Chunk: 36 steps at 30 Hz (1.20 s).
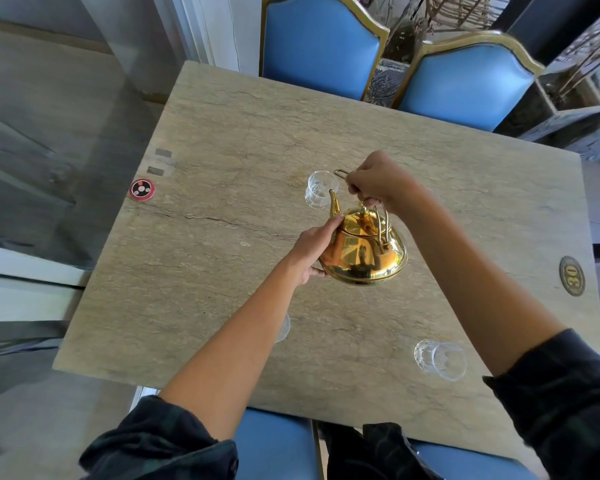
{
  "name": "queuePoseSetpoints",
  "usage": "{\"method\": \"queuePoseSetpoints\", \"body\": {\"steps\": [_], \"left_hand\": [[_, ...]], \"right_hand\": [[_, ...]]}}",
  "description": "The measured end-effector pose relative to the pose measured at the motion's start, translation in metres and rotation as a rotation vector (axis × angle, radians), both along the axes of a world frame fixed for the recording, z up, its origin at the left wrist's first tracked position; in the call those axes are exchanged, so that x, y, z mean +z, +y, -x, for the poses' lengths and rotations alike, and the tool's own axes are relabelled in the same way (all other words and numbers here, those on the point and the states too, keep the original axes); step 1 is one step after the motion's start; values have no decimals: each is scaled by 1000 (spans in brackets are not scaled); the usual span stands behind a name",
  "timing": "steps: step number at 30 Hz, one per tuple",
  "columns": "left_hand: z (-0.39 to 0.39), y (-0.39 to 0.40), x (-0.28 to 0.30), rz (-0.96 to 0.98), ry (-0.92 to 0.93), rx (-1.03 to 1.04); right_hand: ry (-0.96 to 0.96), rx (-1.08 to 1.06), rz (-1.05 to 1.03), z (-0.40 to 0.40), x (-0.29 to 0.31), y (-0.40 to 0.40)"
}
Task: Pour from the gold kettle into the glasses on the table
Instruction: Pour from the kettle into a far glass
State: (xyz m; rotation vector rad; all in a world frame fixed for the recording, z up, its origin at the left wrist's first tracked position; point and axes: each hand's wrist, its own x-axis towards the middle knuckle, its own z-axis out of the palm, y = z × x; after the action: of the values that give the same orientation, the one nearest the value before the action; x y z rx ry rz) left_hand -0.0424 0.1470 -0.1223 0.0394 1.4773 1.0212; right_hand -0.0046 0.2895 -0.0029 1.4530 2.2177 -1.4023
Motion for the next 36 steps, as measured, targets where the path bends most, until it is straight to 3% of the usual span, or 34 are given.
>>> {"method": "queuePoseSetpoints", "body": {"steps": [36], "left_hand": [[8,-1,-10,19,11,-1]], "right_hand": [[65,-63,25,2,-21,-1]]}}
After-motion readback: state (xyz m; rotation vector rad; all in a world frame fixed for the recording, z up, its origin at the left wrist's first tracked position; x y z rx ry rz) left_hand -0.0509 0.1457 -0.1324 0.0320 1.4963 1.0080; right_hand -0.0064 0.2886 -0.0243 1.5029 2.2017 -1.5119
